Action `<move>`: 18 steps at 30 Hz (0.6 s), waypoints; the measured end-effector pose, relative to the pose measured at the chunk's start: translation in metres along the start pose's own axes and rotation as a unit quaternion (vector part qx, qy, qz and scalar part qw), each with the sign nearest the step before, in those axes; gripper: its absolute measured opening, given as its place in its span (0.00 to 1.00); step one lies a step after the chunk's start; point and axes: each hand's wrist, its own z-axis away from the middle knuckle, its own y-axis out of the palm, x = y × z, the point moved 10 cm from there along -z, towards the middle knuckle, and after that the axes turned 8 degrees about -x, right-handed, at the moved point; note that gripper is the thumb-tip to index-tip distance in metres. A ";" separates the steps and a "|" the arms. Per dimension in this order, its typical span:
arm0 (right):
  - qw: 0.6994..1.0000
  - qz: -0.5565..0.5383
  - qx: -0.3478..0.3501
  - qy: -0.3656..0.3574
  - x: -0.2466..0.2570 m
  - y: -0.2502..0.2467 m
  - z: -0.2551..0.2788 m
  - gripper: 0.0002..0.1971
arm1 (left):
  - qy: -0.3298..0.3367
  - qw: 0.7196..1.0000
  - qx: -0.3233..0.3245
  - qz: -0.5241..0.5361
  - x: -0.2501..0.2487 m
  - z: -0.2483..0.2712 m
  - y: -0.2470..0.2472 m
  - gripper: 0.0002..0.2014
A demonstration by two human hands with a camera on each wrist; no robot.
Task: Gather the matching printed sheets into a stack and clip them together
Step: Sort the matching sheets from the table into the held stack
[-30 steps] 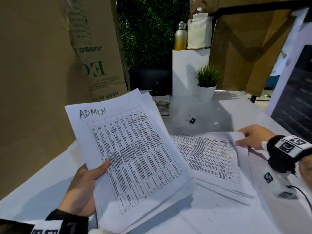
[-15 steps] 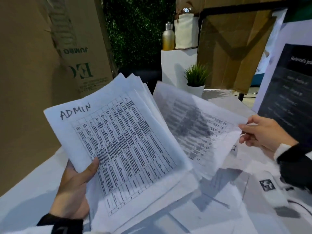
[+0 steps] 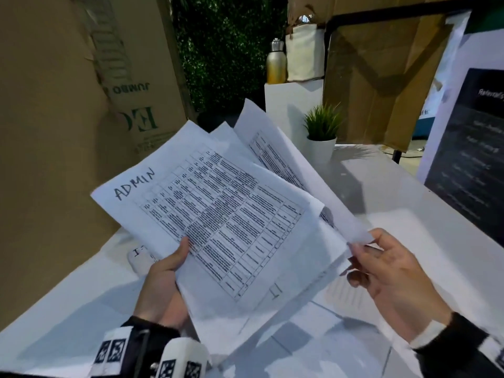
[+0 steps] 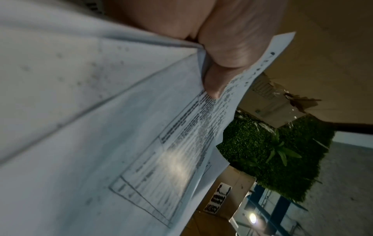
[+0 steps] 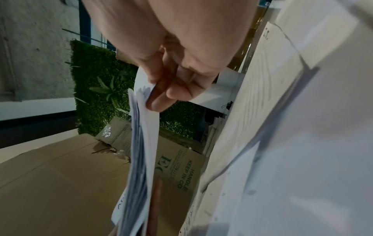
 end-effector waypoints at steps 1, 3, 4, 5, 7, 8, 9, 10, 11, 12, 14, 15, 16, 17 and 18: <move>1.000 0.002 0.017 -0.002 0.001 0.003 0.002 0.13 | -0.002 1.000 0.005 0.011 -0.001 -0.001 0.002 0.24; 0.999 0.021 0.042 -0.008 0.002 0.003 0.004 0.18 | -0.010 1.000 0.014 0.022 -0.002 -0.004 0.007 0.19; 0.998 0.029 0.046 -0.010 0.002 0.002 0.004 0.20 | -0.015 1.000 0.010 0.023 -0.003 -0.006 0.006 0.15; 0.998 0.032 0.048 -0.011 0.002 0.001 0.004 0.22 | -0.021 1.000 0.011 0.021 -0.004 -0.008 0.008 0.14; 0.998 0.020 0.058 -0.004 0.005 -0.001 0.005 0.19 | -0.019 1.000 0.016 0.006 -0.007 -0.010 0.012 0.16; 0.998 0.011 0.063 0.002 0.006 -0.002 0.004 0.17 | -0.007 1.000 0.016 -0.003 -0.009 -0.011 0.015 0.18; 0.998 0.000 0.066 0.012 0.007 -0.003 0.004 0.16 | 0.008 1.000 0.023 -0.013 -0.013 -0.010 0.019 0.20; 0.997 -0.011 0.065 0.029 0.008 -0.005 0.004 0.13 | 0.026 0.999 0.029 -0.025 -0.017 -0.010 0.022 0.21; 0.997 -0.023 0.057 0.049 0.009 -0.008 0.004 0.09 | 0.046 0.998 0.036 -0.038 -0.021 -0.009 0.026 0.22; 0.996 -0.036 0.050 0.064 0.012 -0.010 0.004 0.09 | 0.068 0.995 0.042 -0.053 -0.026 -0.007 0.029 0.23; 0.994 -0.036 0.065 0.075 0.022 -0.009 0.001 0.19 | 0.111 0.987 0.063 -0.092 -0.036 -0.003 0.037 0.21; 0.994 -0.009 0.078 0.071 0.029 -0.005 -0.001 0.24 | 0.135 0.981 0.075 -0.114 -0.042 0.000 0.043 0.20; 0.994 0.023 0.092 0.060 0.037 0.002 -0.004 0.27 | 0.161 0.974 0.087 -0.135 -0.047 0.003 0.050 0.20; 0.992 0.057 0.103 0.034 0.047 0.009 -0.008 0.27 | 0.190 0.965 0.088 -0.159 -0.052 0.007 0.056 0.22; 0.990 0.094 0.108 -0.001 0.057 0.018 -0.012 0.28 | 0.218 0.954 0.088 -0.188 -0.057 0.010 0.062 0.26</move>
